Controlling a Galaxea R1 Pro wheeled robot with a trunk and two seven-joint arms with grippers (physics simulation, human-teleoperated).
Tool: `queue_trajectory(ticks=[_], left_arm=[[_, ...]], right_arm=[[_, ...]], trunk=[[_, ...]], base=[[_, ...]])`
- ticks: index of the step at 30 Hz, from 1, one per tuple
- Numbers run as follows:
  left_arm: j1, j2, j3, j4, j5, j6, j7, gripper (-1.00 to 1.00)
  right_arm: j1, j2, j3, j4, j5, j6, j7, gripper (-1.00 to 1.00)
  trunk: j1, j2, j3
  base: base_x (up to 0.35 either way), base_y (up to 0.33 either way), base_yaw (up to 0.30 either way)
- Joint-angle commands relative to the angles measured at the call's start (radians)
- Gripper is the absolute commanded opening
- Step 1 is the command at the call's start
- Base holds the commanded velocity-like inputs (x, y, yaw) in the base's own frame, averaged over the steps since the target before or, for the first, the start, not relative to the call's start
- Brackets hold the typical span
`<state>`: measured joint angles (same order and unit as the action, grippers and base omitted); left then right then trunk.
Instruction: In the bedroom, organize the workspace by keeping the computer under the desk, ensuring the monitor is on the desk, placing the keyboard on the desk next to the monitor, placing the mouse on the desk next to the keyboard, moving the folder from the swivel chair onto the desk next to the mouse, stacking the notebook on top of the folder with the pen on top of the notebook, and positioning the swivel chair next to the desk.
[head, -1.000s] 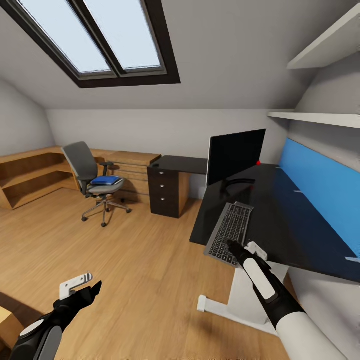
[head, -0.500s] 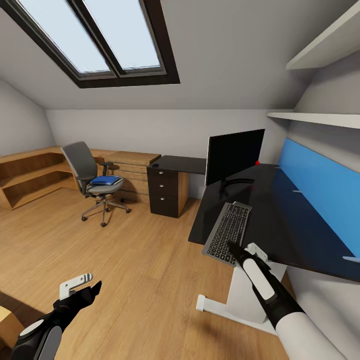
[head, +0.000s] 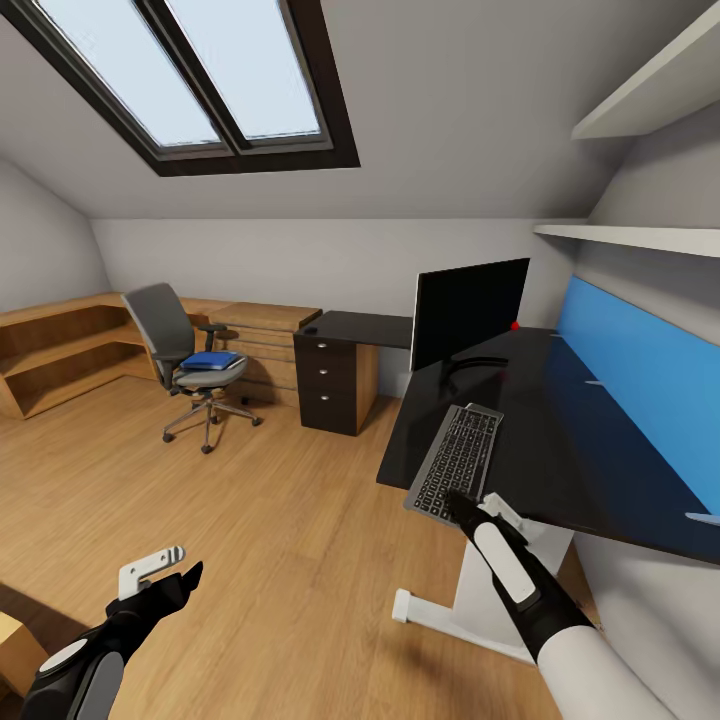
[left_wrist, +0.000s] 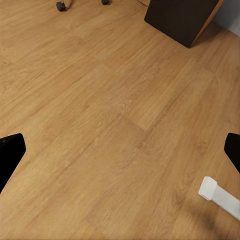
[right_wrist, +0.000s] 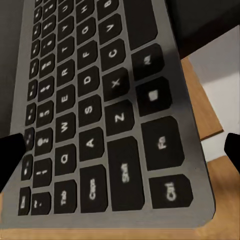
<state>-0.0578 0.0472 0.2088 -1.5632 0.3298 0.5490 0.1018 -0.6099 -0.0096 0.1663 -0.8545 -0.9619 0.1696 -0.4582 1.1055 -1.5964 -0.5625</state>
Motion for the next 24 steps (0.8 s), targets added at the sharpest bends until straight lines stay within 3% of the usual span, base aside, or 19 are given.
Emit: queue_trajectory(ticks=[1,13,24], left_arm=[[-0.001,0.000,0.000,-0.001,0.011,0.005,0.008,1.00],[-0.001,0.000,-0.001,-0.001,0.011,0.005,0.009,1.00],[-0.001,0.000,-0.002,-0.001,0.011,0.005,0.009,1.00]], right_arm=[[-0.001,0.004,0.003,-0.002,-0.003,0.003,-0.007,1.00],[-0.001,0.013,0.003,-0.005,-0.003,0.002,-0.005,1.00],[-0.001,0.011,0.002,-0.008,-0.002,0.002,-0.004,1.00]], trunk=[[0.000,-0.001,-0.001],[0.000,-0.001,-0.001],[0.000,-0.001,-0.001]], base=[[0.000,0.000,0.000],[0.000,0.000,0.012],[0.000,0.000,0.193]])
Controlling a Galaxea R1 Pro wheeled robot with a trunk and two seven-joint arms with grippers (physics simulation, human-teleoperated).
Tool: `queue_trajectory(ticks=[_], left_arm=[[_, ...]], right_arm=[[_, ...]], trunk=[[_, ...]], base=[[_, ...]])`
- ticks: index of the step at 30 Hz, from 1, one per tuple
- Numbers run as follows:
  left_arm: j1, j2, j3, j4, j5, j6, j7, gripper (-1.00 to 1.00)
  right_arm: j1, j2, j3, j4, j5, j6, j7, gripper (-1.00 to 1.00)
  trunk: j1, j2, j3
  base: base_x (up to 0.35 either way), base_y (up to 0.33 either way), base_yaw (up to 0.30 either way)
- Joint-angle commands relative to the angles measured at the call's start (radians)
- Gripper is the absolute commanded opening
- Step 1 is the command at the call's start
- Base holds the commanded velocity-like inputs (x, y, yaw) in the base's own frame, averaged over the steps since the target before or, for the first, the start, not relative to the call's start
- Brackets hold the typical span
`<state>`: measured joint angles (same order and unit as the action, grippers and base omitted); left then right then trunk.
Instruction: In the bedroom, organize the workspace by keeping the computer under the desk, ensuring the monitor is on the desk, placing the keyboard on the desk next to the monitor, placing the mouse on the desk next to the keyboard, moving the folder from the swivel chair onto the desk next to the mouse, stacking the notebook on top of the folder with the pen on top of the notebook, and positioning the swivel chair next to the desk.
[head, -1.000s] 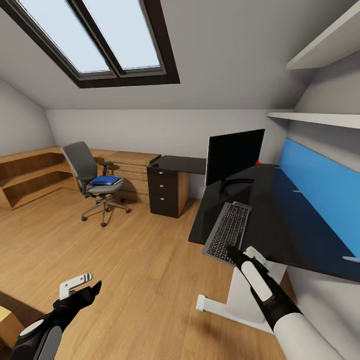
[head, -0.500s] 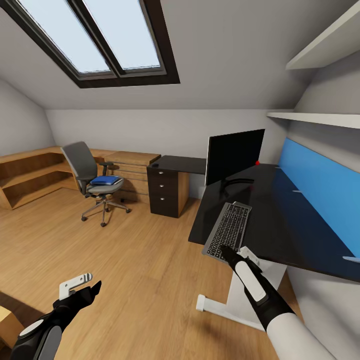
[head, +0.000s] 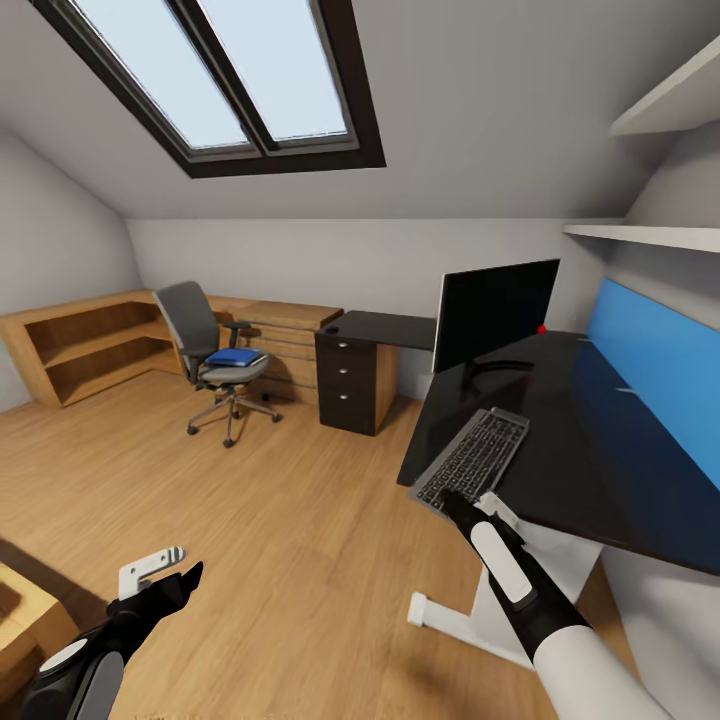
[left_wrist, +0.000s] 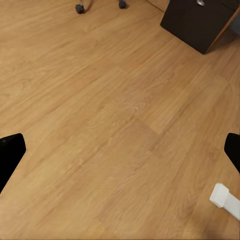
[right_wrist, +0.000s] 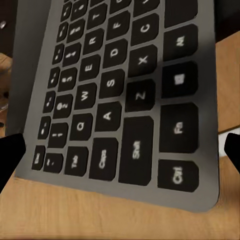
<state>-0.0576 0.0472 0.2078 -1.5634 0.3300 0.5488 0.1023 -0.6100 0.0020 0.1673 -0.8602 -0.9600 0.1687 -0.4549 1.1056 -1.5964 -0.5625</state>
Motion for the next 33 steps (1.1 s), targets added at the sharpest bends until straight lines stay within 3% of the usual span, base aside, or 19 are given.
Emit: queue_trajectory(ticks=[1,28,33], left_arm=[[-0.001,0.000,-0.001,-0.001,0.011,0.005,0.008,1.00],[-0.001,-0.001,-0.002,-0.001,0.011,0.001,0.008,1.00],[-0.001,-0.001,-0.002,-0.001,0.011,-0.002,0.008,1.00]], right_arm=[[0.000,0.000,0.001,-0.002,-0.003,0.003,-0.007,1.00],[0.000,-0.003,-0.002,-0.003,-0.003,0.003,-0.007,1.00],[0.000,-0.003,-0.002,-0.004,-0.003,0.003,-0.005,1.00]], trunk=[[0.000,-0.001,-0.001],[0.000,-0.001,-0.001],[0.000,-0.001,-0.001]], base=[[0.000,0.000,0.203],[0.000,0.000,0.204],[0.166,0.000,0.189]])
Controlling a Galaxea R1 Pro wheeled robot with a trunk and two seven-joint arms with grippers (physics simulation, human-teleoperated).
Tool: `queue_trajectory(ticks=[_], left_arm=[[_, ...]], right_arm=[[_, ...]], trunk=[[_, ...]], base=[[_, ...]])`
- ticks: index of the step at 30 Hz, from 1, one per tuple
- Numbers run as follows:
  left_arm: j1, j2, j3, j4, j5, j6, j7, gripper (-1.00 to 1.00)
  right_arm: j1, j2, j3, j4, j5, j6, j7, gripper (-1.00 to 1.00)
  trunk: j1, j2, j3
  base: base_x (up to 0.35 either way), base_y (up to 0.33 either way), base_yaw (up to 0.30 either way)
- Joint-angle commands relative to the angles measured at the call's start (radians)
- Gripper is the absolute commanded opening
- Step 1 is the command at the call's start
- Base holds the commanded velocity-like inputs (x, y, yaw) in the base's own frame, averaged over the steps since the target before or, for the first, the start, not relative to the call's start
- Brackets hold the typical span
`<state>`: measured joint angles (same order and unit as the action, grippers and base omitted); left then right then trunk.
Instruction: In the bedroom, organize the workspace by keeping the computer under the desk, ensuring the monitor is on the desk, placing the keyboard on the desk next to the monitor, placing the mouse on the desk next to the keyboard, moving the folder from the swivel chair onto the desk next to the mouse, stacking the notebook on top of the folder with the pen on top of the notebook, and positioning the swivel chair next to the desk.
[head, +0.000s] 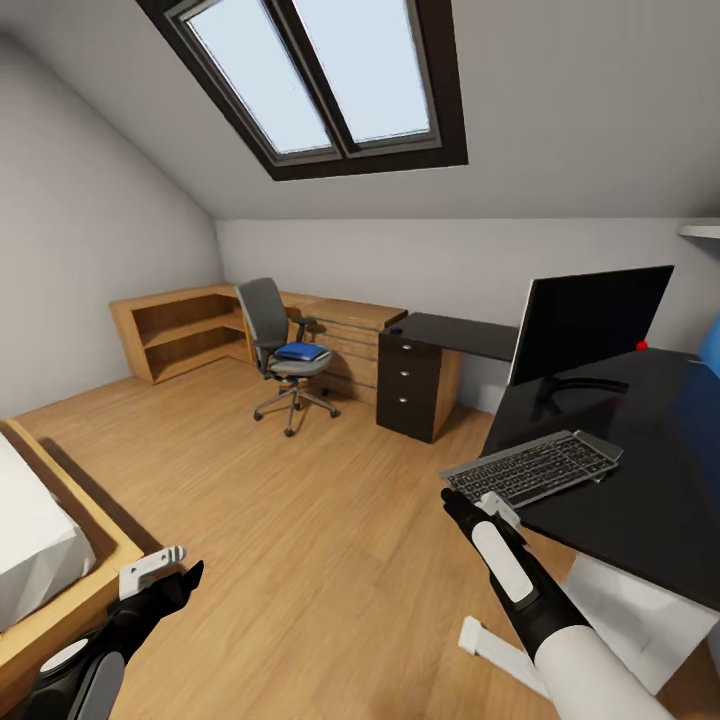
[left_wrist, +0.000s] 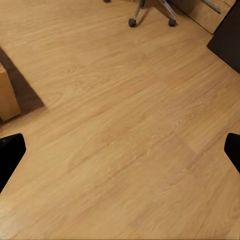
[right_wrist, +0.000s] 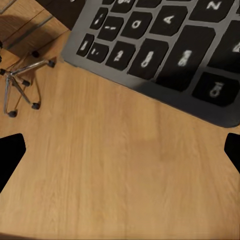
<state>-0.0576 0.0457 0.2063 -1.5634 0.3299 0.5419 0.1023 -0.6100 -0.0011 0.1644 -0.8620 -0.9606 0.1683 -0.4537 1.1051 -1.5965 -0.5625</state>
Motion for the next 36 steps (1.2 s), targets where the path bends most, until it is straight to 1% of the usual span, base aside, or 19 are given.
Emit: queue_trajectory(ticks=[1,24,30,36], left_arm=[[-0.001,0.000,-0.001,-0.001,0.011,0.005,0.008,1.00],[-0.001,0.000,-0.001,0.000,0.011,0.008,0.008,1.00],[-0.001,0.000,-0.001,0.000,0.011,0.006,0.008,1.00],[-0.001,0.000,-0.001,0.000,0.011,0.007,0.008,1.00]], right_arm=[[0.000,0.000,0.001,-0.002,-0.003,0.003,-0.007,1.00],[0.000,-0.002,0.004,-0.018,-0.003,0.003,-0.007,1.00],[-0.001,-0.002,0.004,-0.018,-0.003,0.003,-0.007,1.00],[0.000,-0.002,0.004,-0.018,-0.003,0.003,-0.007,1.00]], trunk=[[0.000,-0.001,-0.001],[0.000,-0.001,-0.001],[0.000,-0.001,-0.001],[0.000,-0.001,-0.001]], base=[[0.193,0.000,0.128],[0.017,0.001,0.010],[0.173,0.096,0.000],[0.043,0.025,0.000]])
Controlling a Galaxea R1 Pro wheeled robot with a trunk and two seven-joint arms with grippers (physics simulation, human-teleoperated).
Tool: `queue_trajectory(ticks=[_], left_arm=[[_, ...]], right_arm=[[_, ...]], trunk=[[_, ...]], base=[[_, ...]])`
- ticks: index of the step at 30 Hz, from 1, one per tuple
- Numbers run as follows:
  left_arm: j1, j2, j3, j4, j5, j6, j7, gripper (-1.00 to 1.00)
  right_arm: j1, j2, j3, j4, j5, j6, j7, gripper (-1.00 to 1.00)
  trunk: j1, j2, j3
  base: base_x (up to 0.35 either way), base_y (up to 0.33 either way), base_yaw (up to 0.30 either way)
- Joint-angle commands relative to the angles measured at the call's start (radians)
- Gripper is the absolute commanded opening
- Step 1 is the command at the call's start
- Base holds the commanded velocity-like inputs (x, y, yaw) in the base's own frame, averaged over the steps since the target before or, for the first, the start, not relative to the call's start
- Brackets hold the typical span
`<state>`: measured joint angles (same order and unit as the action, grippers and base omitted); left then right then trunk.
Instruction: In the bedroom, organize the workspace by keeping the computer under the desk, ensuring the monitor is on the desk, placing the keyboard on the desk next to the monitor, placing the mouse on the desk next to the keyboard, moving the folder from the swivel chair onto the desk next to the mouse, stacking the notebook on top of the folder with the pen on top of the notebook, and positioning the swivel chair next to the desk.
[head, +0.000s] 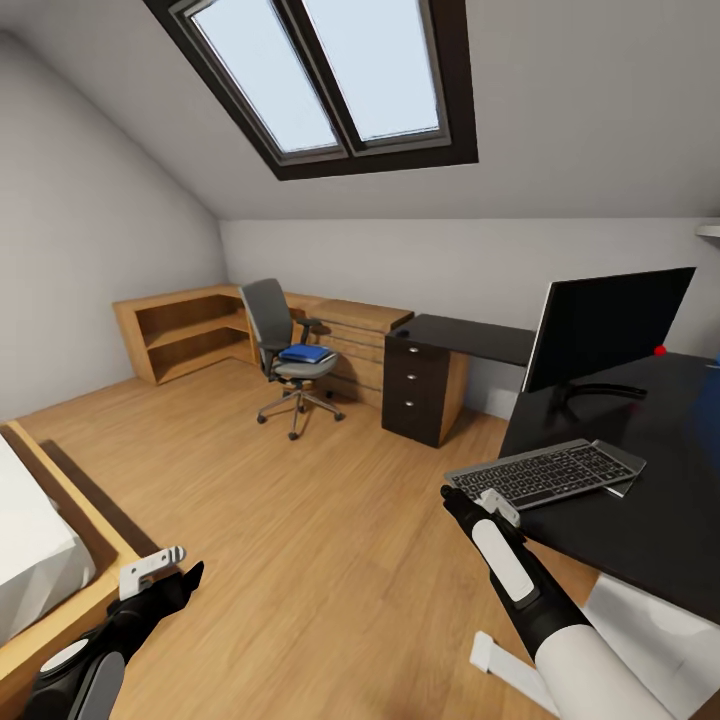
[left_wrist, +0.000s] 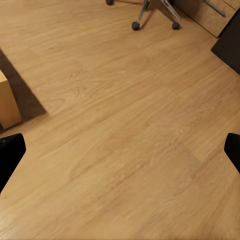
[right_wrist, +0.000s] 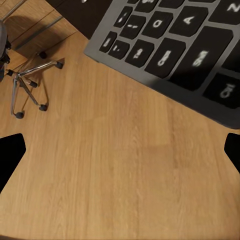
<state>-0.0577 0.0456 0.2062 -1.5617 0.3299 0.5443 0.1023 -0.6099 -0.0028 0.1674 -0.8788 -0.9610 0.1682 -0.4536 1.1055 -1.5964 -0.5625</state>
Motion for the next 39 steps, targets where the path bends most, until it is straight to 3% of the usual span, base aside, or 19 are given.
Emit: queue_trajectory(ticks=[1,39], left_arm=[[-0.001,0.000,-0.001,-0.001,0.011,0.005,0.008,1.00],[-0.001,0.000,-0.001,-0.001,0.011,0.006,0.008,1.00]], right_arm=[[-0.001,0.000,0.001,-0.002,-0.002,0.004,-0.007,1.00],[-0.001,0.000,0.001,-0.002,-0.002,0.004,-0.007,1.00]], trunk=[[0.000,-0.001,-0.001],[0.000,-0.001,-0.001]], base=[[0.013,0.008,0.000],[0.062,0.047,0.000]])
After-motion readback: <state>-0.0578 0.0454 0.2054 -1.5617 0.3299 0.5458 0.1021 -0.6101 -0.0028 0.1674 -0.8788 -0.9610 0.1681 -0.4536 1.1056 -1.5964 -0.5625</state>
